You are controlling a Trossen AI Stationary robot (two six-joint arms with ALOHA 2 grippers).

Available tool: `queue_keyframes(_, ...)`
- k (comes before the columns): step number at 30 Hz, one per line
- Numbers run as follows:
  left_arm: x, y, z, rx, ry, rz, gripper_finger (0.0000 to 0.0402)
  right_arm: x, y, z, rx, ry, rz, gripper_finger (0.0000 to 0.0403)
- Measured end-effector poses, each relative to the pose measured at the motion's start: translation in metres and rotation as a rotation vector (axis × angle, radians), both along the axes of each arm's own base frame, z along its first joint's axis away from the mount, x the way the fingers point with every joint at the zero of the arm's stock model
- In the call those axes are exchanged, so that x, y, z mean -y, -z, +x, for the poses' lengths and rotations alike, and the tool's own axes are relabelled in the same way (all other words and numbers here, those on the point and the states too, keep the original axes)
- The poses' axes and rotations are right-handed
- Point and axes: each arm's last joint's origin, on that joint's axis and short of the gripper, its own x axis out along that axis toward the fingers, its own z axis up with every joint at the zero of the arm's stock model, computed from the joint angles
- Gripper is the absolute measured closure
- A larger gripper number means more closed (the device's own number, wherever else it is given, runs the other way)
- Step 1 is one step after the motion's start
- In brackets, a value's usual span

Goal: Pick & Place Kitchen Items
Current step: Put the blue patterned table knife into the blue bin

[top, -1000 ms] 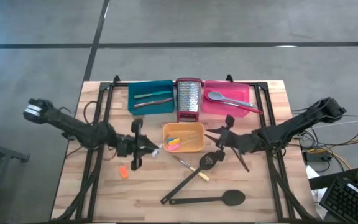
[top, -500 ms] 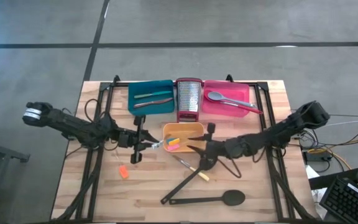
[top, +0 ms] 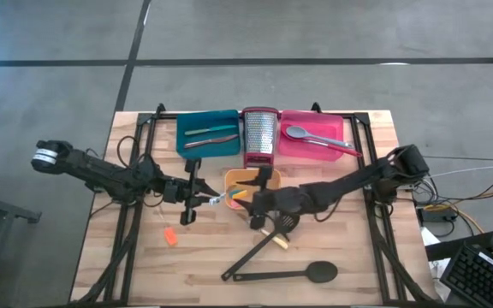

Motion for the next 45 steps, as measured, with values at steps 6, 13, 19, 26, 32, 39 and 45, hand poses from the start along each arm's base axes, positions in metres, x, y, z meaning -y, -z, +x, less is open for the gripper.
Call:
queue_keyframes(6, 0.000, 0.000, 0.000, -0.003, 0.001, -0.002, 0.0365, 0.001, -0.002, 0.018, -0.020, 0.013, -0.018, 0.0149)
queue_keyframes(13, 0.000, 0.001, 0.001, -0.005, 0.006, 0.002, 0.0365, 0.011, -0.004, 0.023, -0.009, 0.005, 0.022, 0.0178)
queue_keyframes(19, 0.001, 0.000, 0.001, -0.003, 0.018, 0.006, 0.0365, 0.018, -0.001, 0.024, -0.009, -0.021, 0.081, 0.0213)
queue_keyframes(26, 0.001, 0.000, 0.001, 0.000, 0.016, 0.009, 0.0365, 0.024, -0.001, 0.025, 0.000, -0.003, 0.112, 0.0294)
queue_keyframes(32, 0.000, 0.001, 0.001, -0.007, 0.016, -0.007, 0.0363, 0.024, 0.002, 0.024, -0.031, -0.011, 0.085, 0.0350)
queue_keyframes(39, 0.000, 0.000, 0.000, -0.018, 0.028, -0.041, 0.0306, 0.024, 0.002, 0.022, -0.042, -0.002, 0.095, 0.0350)
queue_keyframes(45, -0.002, -0.008, -0.006, 0.002, -0.027, -0.085, 0.0271, 0.027, -0.012, 0.010, -0.078, 0.028, 0.108, 0.0350)
